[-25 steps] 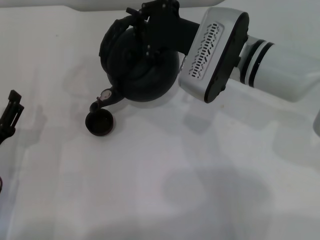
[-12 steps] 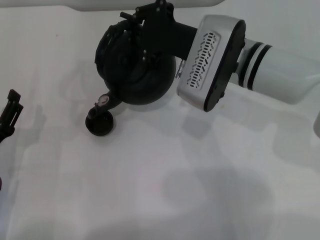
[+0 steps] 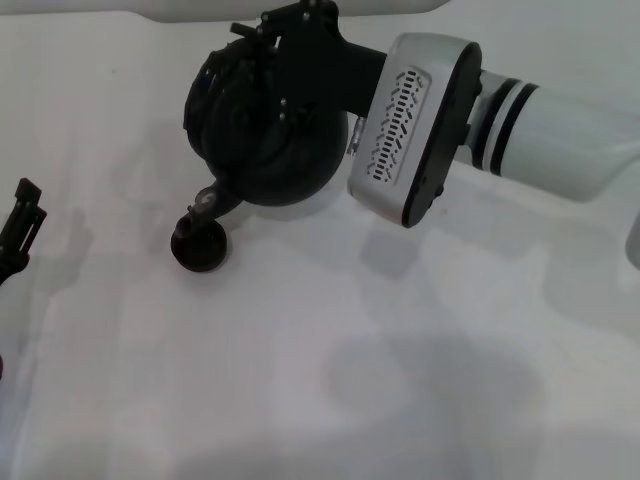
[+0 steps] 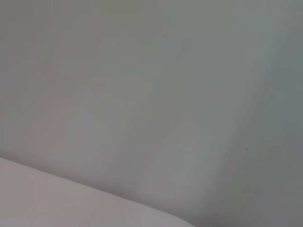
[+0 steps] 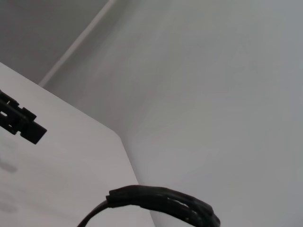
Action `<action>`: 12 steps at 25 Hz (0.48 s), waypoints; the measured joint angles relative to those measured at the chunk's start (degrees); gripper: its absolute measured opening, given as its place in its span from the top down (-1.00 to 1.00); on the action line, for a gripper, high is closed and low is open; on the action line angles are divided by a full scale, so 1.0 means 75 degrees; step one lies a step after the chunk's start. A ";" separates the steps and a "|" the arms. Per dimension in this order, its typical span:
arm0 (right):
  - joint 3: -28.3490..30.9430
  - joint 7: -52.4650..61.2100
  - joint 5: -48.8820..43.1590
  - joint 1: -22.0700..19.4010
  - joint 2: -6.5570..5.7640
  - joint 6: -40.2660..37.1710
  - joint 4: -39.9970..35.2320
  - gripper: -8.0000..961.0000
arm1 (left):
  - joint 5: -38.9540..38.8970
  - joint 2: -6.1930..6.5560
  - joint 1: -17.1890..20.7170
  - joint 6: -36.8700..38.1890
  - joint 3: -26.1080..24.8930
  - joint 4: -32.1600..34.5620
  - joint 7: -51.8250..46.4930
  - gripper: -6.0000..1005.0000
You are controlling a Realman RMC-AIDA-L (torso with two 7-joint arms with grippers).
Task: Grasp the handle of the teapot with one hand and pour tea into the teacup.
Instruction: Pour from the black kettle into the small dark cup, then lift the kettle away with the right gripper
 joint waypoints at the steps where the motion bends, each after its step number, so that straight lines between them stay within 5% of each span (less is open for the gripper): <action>1: 0.0014 0.0000 -0.0006 0.0005 0.0000 -0.0010 -0.0013 0.76 | 0.0000 0.0000 0.0000 0.0000 0.0002 0.0002 0.0000 -0.75; 12: 0.0093 -0.0011 -0.0360 0.0028 0.0000 -0.0043 -0.0069 0.76 | 0.0000 0.0001 0.0000 0.0001 0.0003 0.0013 0.0000 -0.75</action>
